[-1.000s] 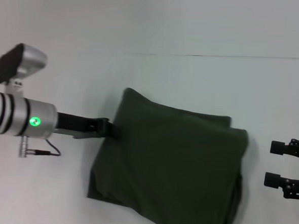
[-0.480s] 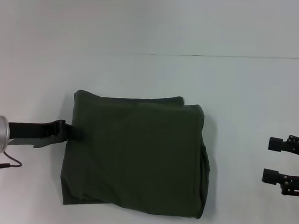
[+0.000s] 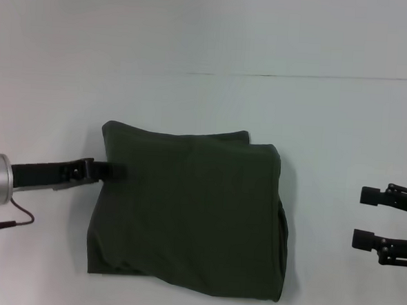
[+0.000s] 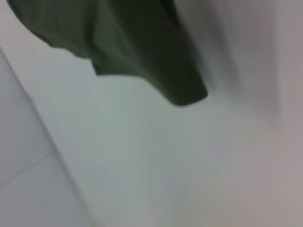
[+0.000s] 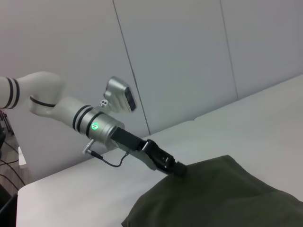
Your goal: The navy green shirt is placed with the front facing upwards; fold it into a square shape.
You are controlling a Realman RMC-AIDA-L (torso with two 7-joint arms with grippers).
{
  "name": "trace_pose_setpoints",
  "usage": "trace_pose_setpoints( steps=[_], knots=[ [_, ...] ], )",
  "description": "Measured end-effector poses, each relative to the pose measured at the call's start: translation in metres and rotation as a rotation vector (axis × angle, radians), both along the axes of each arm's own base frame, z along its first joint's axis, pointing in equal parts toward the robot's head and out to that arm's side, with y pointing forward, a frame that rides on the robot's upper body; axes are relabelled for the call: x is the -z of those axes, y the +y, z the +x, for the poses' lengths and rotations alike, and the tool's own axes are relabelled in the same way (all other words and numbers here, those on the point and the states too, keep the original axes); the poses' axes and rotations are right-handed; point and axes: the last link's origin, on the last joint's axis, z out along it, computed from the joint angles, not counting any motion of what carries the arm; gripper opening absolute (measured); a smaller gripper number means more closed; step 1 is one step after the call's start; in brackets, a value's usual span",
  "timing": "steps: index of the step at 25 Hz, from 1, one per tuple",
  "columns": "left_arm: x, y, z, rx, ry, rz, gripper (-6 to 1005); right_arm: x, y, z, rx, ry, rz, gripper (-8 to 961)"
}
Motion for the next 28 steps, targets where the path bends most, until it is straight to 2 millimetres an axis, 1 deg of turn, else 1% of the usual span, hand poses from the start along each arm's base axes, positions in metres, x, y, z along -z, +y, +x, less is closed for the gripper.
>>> trace_pose_setpoints(
  steps=[4,8,11,13,15,18,21,22,25,27,28],
  knots=[
    [-0.011,-0.001,0.001,0.104,0.051,0.046,367,0.002,0.001,-0.001,0.002,0.003,0.004,900],
    [-0.018,-0.004,0.003,0.232,0.138,0.060,455,0.004,0.003,-0.003,-0.005,0.004,0.011,899],
    [-0.026,-0.013,0.002,0.384,0.236,0.134,521,0.010,0.007,-0.006,-0.019,-0.003,0.023,899],
    [-0.029,-0.024,0.002,0.504,0.277,0.167,565,0.015,0.007,-0.008,-0.042,-0.009,0.028,899],
    [-0.029,-0.033,0.004,0.581,0.275,0.161,609,0.019,0.006,-0.009,-0.069,-0.015,0.040,900],
    [-0.030,-0.046,0.007,0.668,0.244,0.137,731,0.025,0.003,-0.008,-0.102,-0.022,0.063,900],
    [-0.026,-0.063,0.003,0.733,0.226,0.122,843,0.033,-0.001,-0.003,-0.103,-0.022,0.079,899],
    [-0.024,-0.072,-0.001,0.758,0.217,0.129,874,0.035,-0.004,0.000,-0.102,-0.028,0.088,899],
    [-0.023,-0.087,-0.008,0.797,0.198,0.176,965,0.044,-0.010,0.010,-0.090,-0.043,0.114,899],
    [-0.023,-0.095,-0.011,0.807,0.187,0.189,965,0.050,-0.016,0.018,-0.069,-0.057,0.124,900],
    [-0.022,-0.098,-0.014,0.809,0.185,0.191,964,0.054,-0.020,0.025,-0.050,-0.079,0.131,900]
  ],
)
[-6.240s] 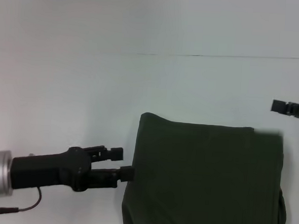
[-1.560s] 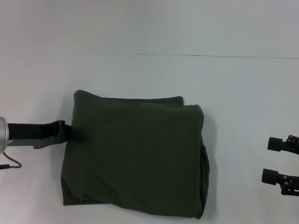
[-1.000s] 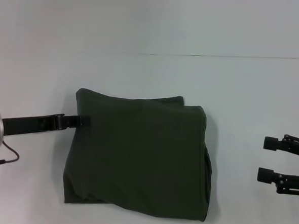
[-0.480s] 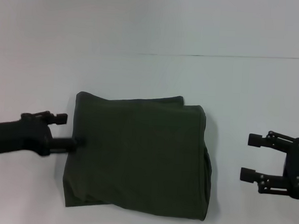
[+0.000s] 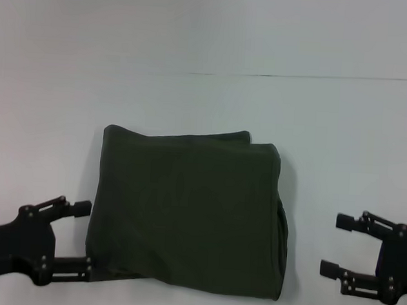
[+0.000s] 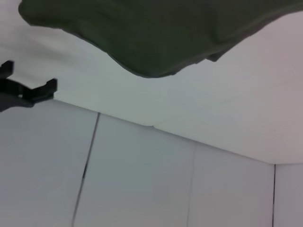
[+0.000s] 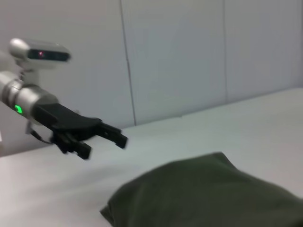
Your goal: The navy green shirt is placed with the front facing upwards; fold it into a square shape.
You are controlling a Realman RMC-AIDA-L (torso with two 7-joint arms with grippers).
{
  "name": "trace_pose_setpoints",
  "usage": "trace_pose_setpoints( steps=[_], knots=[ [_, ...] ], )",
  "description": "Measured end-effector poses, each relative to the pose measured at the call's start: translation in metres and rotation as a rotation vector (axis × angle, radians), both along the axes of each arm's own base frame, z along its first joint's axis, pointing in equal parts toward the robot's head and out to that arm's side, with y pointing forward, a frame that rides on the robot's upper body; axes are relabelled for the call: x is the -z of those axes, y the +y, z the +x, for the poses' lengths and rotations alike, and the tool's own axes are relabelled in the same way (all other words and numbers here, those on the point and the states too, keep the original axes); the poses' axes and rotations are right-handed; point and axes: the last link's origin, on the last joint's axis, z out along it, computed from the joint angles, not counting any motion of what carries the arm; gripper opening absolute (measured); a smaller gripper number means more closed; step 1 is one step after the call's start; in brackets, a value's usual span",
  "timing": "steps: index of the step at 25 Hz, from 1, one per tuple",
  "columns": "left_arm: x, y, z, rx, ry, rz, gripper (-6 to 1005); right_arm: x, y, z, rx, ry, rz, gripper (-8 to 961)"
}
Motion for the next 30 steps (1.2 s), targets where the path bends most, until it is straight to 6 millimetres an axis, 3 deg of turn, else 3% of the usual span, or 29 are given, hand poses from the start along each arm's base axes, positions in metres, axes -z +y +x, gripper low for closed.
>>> trace_pose_setpoints(
  steps=[8,30],
  knots=[
    [0.005,-0.014,-0.017,-0.022,0.012,0.030,963,0.014,-0.007,0.018,0.055,-0.062,0.033,900],
    [0.007,-0.007,-0.012,-0.002,0.008,0.030,962,0.019,-0.002,0.016,0.053,-0.064,0.034,900]
  ],
)
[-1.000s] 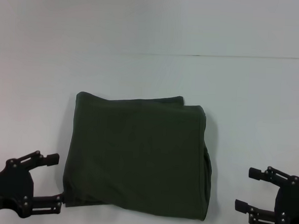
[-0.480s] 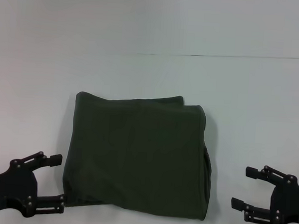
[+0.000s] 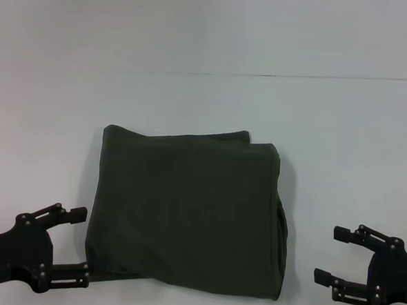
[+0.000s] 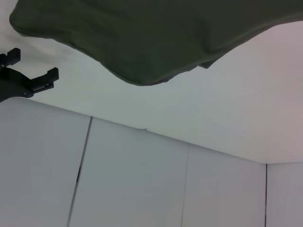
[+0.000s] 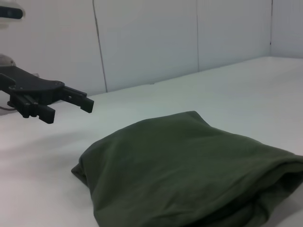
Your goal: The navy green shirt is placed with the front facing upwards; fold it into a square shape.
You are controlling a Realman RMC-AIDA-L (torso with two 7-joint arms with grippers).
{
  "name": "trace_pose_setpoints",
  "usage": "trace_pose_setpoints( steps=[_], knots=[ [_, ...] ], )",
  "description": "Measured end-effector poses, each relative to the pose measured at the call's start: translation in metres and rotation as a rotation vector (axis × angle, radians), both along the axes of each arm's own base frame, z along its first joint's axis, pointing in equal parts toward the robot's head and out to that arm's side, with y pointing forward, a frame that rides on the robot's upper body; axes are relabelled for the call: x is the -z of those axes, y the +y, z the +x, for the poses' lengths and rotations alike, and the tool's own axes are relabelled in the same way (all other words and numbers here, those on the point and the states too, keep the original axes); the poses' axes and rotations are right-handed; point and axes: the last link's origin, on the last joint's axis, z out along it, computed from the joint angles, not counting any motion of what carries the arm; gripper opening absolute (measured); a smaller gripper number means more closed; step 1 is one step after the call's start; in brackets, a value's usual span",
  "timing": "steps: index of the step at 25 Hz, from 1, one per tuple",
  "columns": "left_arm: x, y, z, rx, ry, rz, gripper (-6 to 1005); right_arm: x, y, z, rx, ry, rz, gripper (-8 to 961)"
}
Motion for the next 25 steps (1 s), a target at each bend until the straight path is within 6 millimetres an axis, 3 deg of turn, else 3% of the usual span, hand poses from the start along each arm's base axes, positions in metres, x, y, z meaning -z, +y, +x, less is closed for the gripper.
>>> trace_pose_setpoints(
  steps=[25],
  knots=[
    [-0.0013,0.0012,-0.0006,-0.003,0.001,0.007,962,-0.0014,-0.0001,-0.0040,-0.017,0.021,-0.002,900]
  ],
)
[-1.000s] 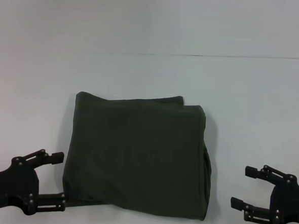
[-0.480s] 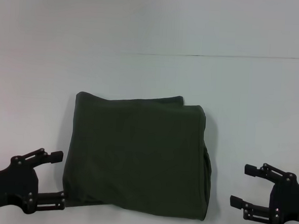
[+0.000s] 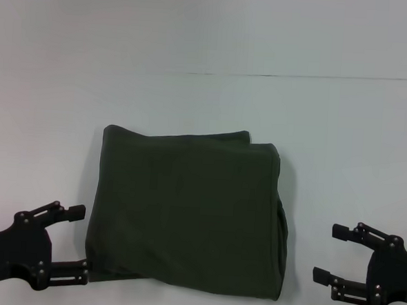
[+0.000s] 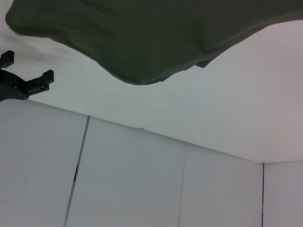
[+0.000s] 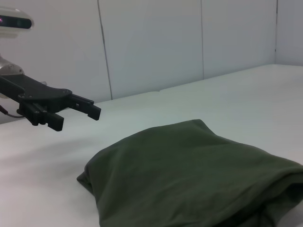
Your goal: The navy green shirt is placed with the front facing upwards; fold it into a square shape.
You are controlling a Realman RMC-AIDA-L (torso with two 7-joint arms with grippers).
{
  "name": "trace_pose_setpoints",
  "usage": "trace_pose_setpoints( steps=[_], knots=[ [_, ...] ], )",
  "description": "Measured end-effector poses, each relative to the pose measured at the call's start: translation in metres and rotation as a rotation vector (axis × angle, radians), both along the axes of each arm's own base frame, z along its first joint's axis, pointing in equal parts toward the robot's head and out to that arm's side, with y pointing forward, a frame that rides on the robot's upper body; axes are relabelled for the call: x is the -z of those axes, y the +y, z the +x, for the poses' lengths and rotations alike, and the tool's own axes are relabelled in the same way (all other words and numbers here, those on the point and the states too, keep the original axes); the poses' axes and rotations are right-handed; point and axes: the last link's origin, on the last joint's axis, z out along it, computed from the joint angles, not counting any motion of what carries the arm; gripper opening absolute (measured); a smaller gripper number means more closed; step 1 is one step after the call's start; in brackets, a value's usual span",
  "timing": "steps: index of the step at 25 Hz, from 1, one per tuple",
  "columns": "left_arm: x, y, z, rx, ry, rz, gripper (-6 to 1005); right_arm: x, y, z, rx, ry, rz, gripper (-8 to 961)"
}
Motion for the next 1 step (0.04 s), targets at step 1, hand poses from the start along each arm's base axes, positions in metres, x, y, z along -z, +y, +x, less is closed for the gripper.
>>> trace_pose_setpoints(
  steps=[1],
  knots=[
    [0.0000,0.0000,0.0000,0.000,0.000,0.000,962,0.0000,0.0000,0.0000,0.000,0.000,0.000,900]
  ],
)
